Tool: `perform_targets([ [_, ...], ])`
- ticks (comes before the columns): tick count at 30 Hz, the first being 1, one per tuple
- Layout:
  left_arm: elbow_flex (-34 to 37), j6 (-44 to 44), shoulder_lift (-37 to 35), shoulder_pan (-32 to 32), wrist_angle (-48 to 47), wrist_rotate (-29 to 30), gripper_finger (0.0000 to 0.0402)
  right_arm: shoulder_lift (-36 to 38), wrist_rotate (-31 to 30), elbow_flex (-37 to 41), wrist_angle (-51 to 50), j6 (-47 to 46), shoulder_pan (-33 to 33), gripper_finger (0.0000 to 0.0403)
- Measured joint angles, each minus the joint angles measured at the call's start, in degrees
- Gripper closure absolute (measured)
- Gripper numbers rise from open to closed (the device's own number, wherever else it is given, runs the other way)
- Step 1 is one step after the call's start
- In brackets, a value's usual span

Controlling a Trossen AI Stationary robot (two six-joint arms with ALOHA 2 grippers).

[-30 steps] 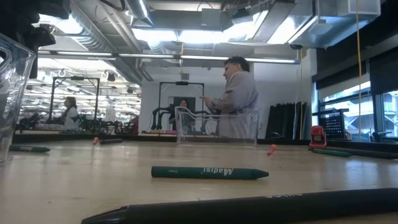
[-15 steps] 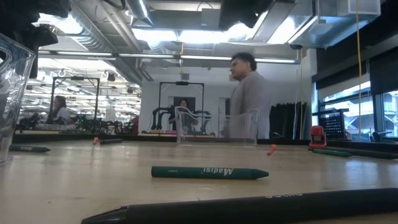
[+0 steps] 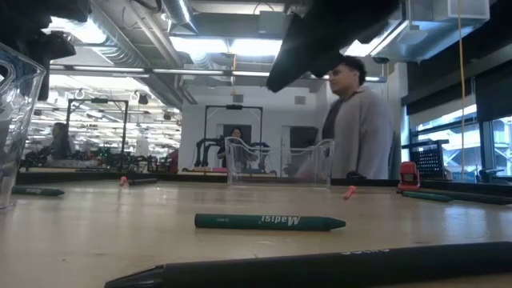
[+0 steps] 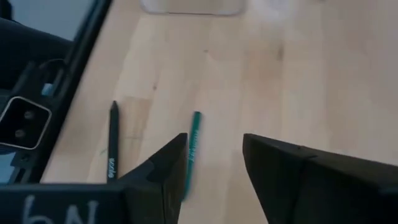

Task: Sort crayons/erasers/pens/pencils in bins
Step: Put the green crayon into the bottom right transparent bin

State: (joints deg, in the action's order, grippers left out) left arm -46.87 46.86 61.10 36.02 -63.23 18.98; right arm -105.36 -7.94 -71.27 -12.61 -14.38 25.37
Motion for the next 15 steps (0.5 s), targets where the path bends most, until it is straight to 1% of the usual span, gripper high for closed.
perform_targets([
  [5,0.0,-8.5,-0.8,0.4,3.8,0.0,0.03,0.0,-0.1,6.2,9.9,1.2,1.3,0.0255],
  [10,0.0,-14.4,-3.4,0.4,8.7,0.0,0.03,0.0,-3.2,10.2,13.1,-0.1,2.3,0.0259],
  [15,0.0,-16.0,-7.3,0.4,12.8,0.2,0.03,0.0,-3.6,11.9,14.3,-0.3,2.4,0.0259],
])
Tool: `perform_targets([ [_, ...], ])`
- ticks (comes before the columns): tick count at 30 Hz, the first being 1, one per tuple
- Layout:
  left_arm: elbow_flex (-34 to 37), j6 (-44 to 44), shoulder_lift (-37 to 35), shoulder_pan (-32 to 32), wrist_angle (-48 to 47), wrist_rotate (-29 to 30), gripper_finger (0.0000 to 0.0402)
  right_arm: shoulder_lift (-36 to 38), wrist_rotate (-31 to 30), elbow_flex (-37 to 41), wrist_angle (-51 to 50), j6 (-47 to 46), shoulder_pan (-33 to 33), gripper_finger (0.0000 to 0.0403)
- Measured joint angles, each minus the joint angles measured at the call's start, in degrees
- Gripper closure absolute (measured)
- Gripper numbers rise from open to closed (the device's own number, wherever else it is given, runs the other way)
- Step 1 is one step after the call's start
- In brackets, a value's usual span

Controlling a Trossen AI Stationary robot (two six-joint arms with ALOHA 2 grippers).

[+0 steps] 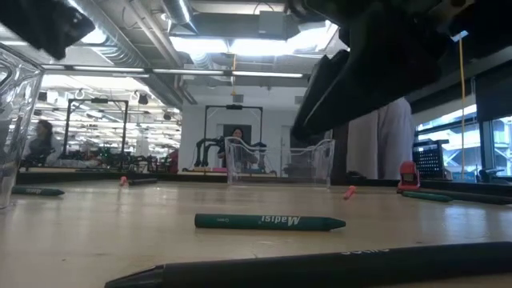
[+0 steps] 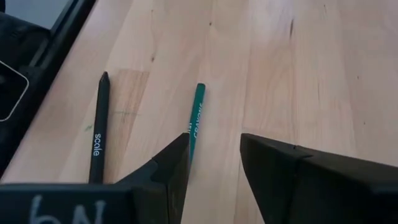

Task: Sort crayons/erasers/pens/pencils in bins
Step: Put the green crayon into the bottom right transparent bin

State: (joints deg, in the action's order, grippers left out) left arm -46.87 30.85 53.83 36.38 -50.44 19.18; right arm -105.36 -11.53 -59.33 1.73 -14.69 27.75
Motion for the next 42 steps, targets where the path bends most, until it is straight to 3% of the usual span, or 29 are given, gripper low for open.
perform_targets([
  [11,0.0,-7.1,-3.9,0.0,11.4,1.0,0.03,-7.1,1.6,-1.6,4.2,2.0,0.1,0.026],
  [19,0.0,-7.1,-3.9,0.0,11.3,1.1,0.03,-10.2,2.3,-4.8,4.5,1.4,0.4,0.026],
  [42,0.0,-7.1,-3.9,0.0,11.5,1.1,0.03,-10.4,0.4,-4.8,-1.6,0.0,0.5,0.026],
])
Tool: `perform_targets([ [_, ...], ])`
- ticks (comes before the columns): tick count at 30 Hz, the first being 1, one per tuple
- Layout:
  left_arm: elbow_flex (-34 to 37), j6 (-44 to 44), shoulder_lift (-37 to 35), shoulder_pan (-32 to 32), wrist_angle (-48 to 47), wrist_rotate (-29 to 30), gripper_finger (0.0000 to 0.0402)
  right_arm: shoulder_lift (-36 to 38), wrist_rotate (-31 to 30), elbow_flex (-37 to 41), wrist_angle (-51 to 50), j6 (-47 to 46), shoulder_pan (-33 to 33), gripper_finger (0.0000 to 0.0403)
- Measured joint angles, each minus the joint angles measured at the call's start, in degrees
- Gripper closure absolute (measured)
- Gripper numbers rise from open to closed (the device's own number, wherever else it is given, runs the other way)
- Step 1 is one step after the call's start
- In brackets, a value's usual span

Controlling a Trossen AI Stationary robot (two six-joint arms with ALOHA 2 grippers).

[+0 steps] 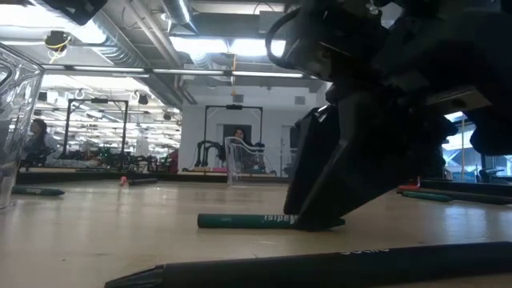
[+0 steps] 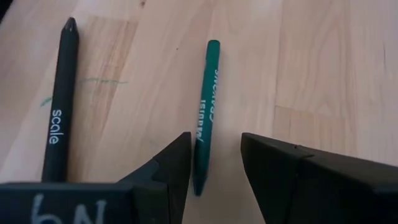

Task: Sort crayons/erasers/pens/pencils in bins
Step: Put the green crayon into the bottom right transparent bin

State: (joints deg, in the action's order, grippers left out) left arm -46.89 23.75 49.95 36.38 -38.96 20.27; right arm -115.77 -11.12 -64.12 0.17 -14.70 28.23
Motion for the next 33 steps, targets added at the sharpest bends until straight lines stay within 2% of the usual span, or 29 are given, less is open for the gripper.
perform_targets([
  [5,0.0,0.0,0.0,0.0,0.0,0.0,0.03,0.1,-3.7,-0.2,-2.7,-1.3,0.1,0.026],
  [17,0.0,0.0,0.0,0.0,0.0,0.0,0.03,0.2,-6.5,-0.1,-5.1,-1.6,0.0,0.0264],
  [24,0.0,0.0,0.0,0.0,0.0,0.0,0.03,0.2,-4.2,-0.1,-5.7,-1.7,-0.1,0.0313],
  [33,0.0,0.0,0.0,0.0,0.0,0.0,0.03,0.2,-4.0,-0.1,-5.9,-3.2,-0.1,0.0384],
])
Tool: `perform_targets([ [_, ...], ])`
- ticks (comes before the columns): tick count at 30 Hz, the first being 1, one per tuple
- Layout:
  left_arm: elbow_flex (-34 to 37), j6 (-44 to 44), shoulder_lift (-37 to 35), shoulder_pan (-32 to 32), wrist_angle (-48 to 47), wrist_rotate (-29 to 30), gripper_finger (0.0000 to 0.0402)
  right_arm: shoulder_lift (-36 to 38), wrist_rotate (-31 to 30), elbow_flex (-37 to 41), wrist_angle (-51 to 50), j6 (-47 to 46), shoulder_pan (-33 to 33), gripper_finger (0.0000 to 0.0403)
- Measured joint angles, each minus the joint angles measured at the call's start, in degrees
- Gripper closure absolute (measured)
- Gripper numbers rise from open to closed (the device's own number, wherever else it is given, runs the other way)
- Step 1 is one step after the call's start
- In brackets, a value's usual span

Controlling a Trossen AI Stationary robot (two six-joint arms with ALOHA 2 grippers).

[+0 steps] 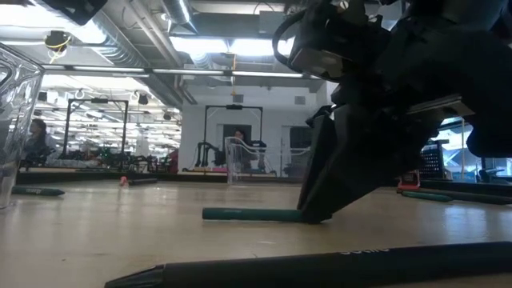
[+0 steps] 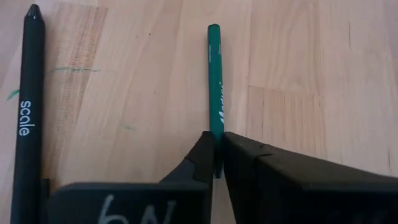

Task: Sort crayons/erasers/pens/pencils in bins
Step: Put the green crayon into the bottom right transparent bin

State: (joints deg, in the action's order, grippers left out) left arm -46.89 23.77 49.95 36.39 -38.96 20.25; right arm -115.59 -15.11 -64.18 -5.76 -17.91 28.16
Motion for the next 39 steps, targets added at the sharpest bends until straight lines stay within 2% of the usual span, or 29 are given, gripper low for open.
perform_targets([
  [17,0.0,0.0,0.0,0.0,0.0,0.0,0.03,0.4,0.0,0.1,0.7,-9.0,0.0,0.0387],
  [30,0.0,0.0,0.0,0.0,0.1,0.0,0.03,4.5,-2.8,0.4,-0.1,-10.3,-0.3,0.0401],
  [39,0.0,0.0,0.0,0.0,0.0,0.0,0.03,4.6,-1.8,0.2,1.0,-10.4,-1.0,0.0382],
])
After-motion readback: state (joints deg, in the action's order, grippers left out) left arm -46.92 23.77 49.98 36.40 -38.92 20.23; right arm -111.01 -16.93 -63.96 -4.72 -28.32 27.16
